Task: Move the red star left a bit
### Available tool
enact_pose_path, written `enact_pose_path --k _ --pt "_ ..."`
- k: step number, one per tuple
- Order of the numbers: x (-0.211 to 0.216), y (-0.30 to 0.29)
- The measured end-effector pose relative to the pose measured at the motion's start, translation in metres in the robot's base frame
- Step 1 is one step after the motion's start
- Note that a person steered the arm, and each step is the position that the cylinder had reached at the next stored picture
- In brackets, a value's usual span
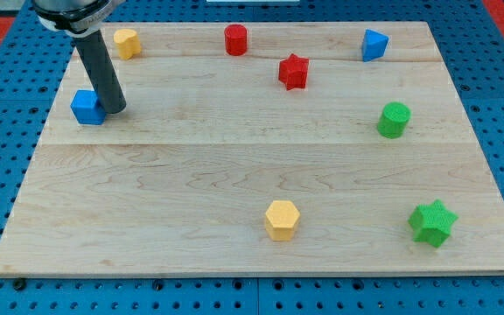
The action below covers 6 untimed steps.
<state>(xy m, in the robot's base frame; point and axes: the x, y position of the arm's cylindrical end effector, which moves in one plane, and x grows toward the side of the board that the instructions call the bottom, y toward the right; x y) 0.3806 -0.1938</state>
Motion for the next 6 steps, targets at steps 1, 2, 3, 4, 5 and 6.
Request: enact_pose_path --k 1,2,3,4,5,6 --pt "0.000 0.001" --pt "0.000 0.016" --pt "0.000 0.085" --pt "0.002 0.180" --pt "0.001 0.185" --pt "0.003 0.181"
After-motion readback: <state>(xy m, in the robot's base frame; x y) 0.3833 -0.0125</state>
